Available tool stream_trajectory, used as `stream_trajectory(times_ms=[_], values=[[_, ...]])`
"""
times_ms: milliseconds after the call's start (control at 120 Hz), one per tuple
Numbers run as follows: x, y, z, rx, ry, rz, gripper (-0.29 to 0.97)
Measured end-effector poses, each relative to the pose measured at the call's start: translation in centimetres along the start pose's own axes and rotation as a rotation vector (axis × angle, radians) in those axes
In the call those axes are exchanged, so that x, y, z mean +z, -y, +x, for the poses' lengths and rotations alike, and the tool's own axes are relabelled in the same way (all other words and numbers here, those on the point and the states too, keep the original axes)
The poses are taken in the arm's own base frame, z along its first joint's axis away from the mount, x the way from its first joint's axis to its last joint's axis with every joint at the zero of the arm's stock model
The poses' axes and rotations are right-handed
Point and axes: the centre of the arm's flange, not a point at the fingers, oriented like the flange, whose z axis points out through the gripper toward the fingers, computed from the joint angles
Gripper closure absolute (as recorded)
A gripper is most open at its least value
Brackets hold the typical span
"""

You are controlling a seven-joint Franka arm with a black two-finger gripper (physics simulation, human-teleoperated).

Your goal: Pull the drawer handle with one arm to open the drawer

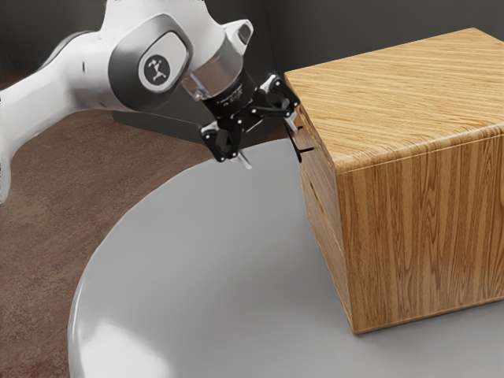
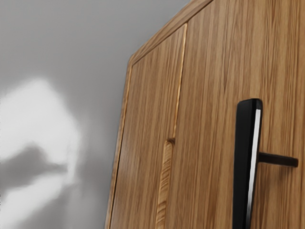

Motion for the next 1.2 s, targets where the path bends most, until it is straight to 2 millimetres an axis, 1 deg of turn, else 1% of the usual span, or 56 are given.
stream_trajectory(times_ms=[242, 433, 567, 1200], values=[[1.2, 0.2, 0.1, -0.002, 0.009, 0.015, 0.00], [1.5, 0.5, -0.1, -0.001, 0.015, 0.022, 0.00], [1.7, 1.0, -0.1, -0.007, 0.018, 0.029, 0.00], [0.4, 4.6, -0.1, -0.035, 0.016, 0.024, 0.00]])
